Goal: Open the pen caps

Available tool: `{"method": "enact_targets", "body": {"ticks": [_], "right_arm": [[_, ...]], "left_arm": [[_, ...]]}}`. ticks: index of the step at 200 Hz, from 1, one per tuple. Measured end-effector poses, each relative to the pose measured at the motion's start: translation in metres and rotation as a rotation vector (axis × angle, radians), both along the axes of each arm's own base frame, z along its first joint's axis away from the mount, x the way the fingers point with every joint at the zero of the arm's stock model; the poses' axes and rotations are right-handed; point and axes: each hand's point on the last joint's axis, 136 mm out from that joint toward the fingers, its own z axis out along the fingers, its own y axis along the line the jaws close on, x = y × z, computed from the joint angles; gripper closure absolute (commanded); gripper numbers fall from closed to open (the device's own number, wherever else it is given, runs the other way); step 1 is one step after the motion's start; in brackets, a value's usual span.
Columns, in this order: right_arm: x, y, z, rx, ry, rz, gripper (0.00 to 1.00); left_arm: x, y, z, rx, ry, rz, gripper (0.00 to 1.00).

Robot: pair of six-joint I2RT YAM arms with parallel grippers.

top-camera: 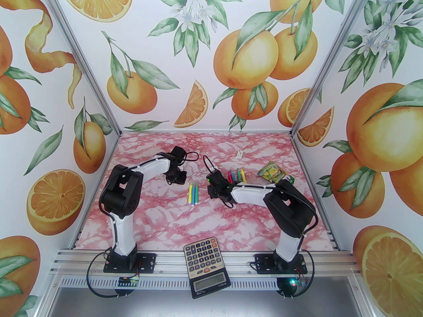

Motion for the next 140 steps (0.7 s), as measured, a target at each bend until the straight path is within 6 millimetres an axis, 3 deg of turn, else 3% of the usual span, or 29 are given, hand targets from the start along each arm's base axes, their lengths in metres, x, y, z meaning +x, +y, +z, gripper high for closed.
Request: {"method": "enact_targets", "body": {"ticks": [140], "right_arm": [[0.007, -0.02, 0.002, -0.09, -0.03, -0.06, 0.74]], "left_arm": [[0.009, 0.011, 0.0, 0.101, -0.026, -0.002, 0.76]]}}
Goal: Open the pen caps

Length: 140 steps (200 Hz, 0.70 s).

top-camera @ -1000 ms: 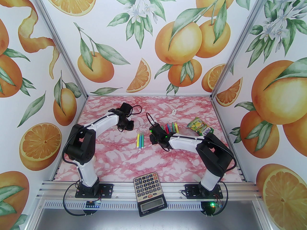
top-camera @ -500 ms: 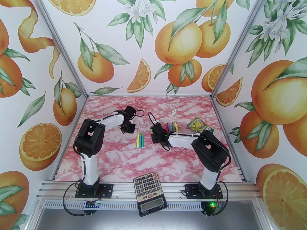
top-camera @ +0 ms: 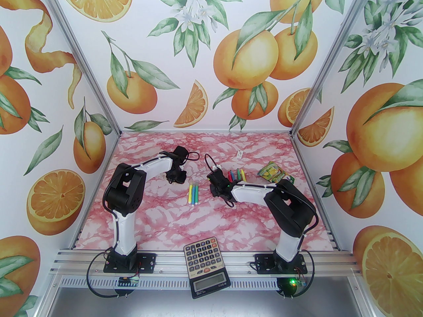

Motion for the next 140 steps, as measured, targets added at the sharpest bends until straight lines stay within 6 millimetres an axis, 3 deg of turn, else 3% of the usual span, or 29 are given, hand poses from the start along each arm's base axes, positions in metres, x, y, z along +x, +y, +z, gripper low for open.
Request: {"method": "enact_targets", "body": {"ticks": [58, 114, 140], "right_arm": [[-0.001, -0.007, 0.001, -0.033, -0.001, -0.006, 0.68], [-0.002, -0.001, 0.027, -0.029, -0.051, 0.018, 0.62], [-0.002, 0.008, 0.038, -0.011, -0.072, 0.042, 0.6]], "left_arm": [[0.0, 0.004, 0.0, 0.024, -0.004, 0.0, 0.71], [0.0, 0.003, 0.002, 0.014, -0.005, 0.0, 0.7], [0.002, 0.001, 0.015, -0.007, -0.032, 0.0, 0.67]]}}
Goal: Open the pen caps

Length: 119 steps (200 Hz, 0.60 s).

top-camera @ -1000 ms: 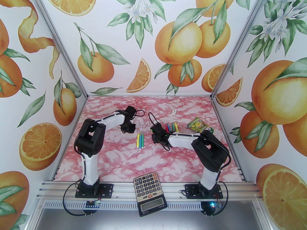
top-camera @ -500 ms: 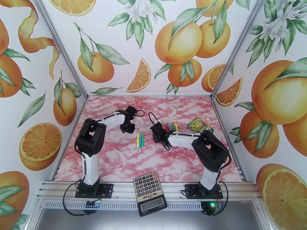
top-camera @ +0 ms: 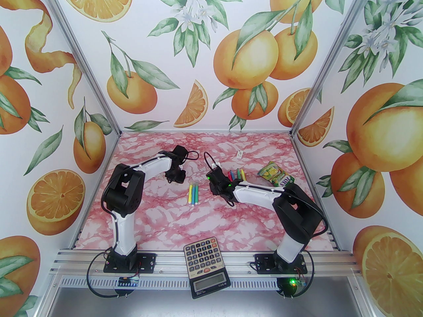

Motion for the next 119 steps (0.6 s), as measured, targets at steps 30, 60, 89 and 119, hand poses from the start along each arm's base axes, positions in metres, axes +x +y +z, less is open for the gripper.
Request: {"method": "enact_targets", "body": {"ticks": [30, 60, 89, 119], "right_arm": [[-0.004, 0.014, 0.007, 0.041, 0.007, 0.044, 0.58], [-0.012, 0.029, 0.006, 0.093, 0.047, 0.105, 0.58], [-0.018, 0.049, 0.012, 0.161, 0.06, 0.161, 0.58], [-0.022, 0.066, 0.012, 0.209, 0.08, 0.196, 0.58]], "left_arm": [[0.003, -0.005, 0.025, -0.047, -0.051, 0.0, 0.64], [0.008, -0.012, 0.046, -0.117, -0.102, 0.004, 0.61], [0.008, -0.009, 0.055, -0.196, -0.141, 0.034, 0.56], [0.004, 0.006, 0.052, -0.278, -0.152, 0.098, 0.54]]}}
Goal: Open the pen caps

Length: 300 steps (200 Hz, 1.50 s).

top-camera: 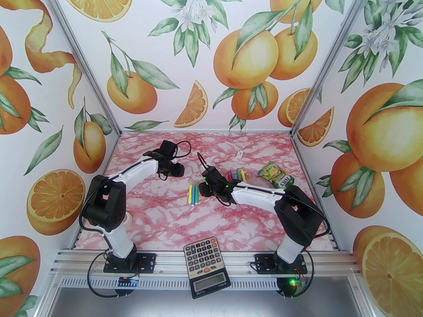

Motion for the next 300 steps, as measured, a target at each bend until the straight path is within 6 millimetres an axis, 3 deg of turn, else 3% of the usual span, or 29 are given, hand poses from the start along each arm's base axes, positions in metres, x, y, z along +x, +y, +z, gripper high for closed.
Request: {"method": "enact_targets", "body": {"ticks": [28, 79, 113, 244, 300], "right_arm": [[-0.001, 0.011, -0.006, 0.011, 0.022, 0.023, 0.57], [-0.002, 0.027, -0.019, 0.016, 0.058, 0.046, 0.58], [-0.001, 0.032, -0.028, 0.011, 0.076, 0.048, 0.59], [-0.002, 0.03, -0.046, -0.026, 0.117, 0.038, 0.62], [0.002, 0.014, -0.05, -0.119, 0.11, -0.009, 0.64]], "left_arm": [[-0.004, 0.015, 0.0, -0.067, -0.008, 0.053, 0.54], [-0.006, 0.035, 0.025, -0.171, -0.092, 0.117, 0.54], [-0.01, 0.045, 0.029, -0.196, -0.109, 0.145, 0.54], [-0.018, 0.046, 0.027, -0.215, -0.101, 0.147, 0.54], [-0.018, 0.046, 0.029, -0.219, -0.105, 0.146, 0.54]]}}
